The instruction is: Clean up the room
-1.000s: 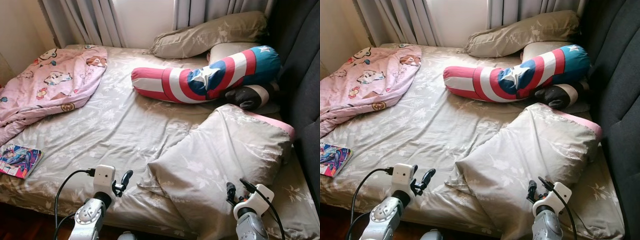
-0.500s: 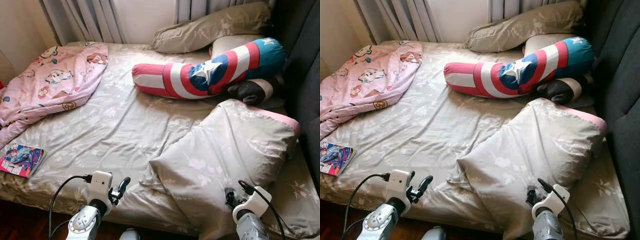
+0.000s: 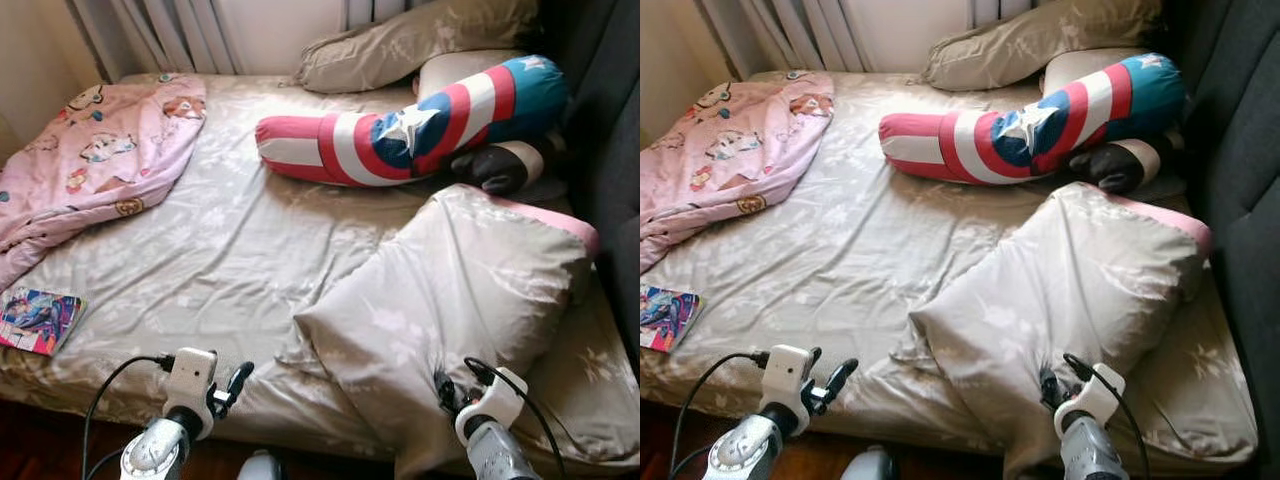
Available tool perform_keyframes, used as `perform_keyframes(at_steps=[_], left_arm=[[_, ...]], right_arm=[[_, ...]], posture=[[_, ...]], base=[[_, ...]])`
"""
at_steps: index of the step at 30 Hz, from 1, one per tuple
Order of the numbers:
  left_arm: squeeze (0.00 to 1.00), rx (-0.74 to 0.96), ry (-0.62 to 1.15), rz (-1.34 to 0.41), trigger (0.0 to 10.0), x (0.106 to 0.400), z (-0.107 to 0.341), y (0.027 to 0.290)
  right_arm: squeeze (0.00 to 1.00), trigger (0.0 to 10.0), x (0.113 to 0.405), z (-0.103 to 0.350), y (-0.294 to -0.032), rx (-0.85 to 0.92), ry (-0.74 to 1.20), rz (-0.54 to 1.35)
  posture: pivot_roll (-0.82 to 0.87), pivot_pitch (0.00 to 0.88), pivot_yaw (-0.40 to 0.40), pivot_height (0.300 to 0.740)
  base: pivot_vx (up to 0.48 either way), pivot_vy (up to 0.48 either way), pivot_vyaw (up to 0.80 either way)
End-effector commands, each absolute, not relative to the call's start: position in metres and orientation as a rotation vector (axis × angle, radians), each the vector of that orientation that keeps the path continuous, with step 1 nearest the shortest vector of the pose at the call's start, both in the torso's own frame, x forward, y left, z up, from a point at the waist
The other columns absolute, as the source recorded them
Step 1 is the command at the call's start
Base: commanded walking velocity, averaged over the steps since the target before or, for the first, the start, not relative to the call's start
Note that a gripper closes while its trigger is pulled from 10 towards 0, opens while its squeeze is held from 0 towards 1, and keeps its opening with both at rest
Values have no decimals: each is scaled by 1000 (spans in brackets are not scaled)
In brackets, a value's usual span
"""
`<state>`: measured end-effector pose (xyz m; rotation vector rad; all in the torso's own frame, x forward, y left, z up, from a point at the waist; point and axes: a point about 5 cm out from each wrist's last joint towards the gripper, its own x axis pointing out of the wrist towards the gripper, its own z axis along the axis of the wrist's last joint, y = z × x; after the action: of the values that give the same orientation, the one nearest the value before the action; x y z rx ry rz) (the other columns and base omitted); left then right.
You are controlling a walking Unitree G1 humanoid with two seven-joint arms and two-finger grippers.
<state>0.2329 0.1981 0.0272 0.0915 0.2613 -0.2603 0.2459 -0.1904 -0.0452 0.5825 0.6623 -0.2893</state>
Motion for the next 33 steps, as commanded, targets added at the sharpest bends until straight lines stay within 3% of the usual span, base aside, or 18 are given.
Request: perform_keyframes(at_steps=[1,2,3,16,33], left_arm=[[0,113,289,-272,10000,226,26,201],[0,114,290,-272,10000,226,26,201],[0,114,291,-273,10000,226,26,201],[0,105,291,-278,10000,233,29,193],[0,84,262,-245,10000,254,28,184]], right_arm=[[0,8314,223,-65,-165,607,803,-236],[0,3725,222,-65,-165,605,804,-232],[0,0,222,-65,-164,603,804,-228],[0,0,229,-60,-166,601,775,-200],[0,0,234,-57,-162,588,763,-144]], posture=[[156,205,101,662],[154,209,101,662],[154,209,101,662],[140,199,90,662],[101,113,38,662]], base=[[0,0,0],[0,0,0],[0,0,0],[0,0,0],[0,0,0]])
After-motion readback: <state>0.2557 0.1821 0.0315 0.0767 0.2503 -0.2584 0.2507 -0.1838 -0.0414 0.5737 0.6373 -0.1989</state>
